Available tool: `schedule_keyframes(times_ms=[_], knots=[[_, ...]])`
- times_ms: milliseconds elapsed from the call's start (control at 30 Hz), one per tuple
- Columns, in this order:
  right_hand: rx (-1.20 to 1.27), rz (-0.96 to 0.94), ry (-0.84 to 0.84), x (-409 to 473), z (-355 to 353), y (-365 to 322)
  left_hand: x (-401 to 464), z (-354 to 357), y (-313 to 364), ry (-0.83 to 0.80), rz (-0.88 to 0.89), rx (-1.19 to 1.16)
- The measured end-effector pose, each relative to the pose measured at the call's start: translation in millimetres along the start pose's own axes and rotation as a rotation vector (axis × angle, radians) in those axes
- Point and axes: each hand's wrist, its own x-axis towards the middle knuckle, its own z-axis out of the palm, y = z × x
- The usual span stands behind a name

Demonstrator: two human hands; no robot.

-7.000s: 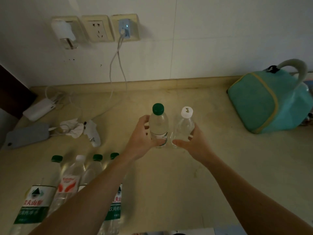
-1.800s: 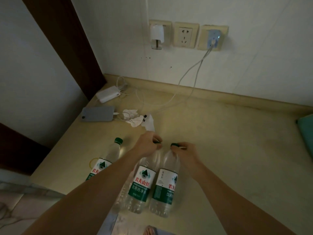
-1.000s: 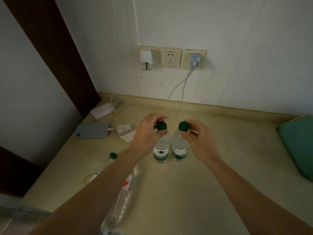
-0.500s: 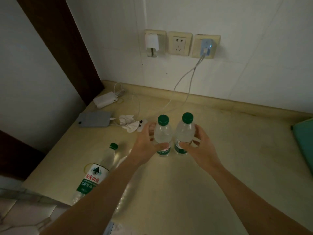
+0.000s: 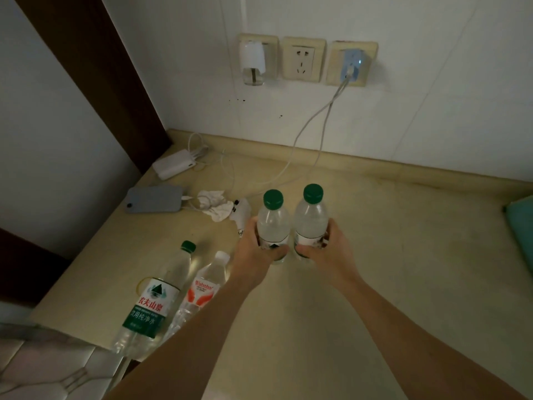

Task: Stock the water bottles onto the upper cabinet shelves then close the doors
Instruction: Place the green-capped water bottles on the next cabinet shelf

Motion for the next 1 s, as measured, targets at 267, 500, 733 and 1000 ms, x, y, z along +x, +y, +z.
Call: schedule_keyframes(times_ms=[267,500,733,1000], knots=[[0.124,-0.053,0.089,-25,-22,-28,1,-18,51,0.067,0.139,-0.013],[0.198,-0.287,0.228,-47,-83,-118,-2,-26,160,-0.013,0.372,-0.114],[0.249,-0.549,0.4,-81,-158,-221,-31,-26,296,-0.078,0.657,-0.231],[0.295,-0.794,0.525,-125,-237,-312,-74,-25,421,-0.053,0.89,-0.317]])
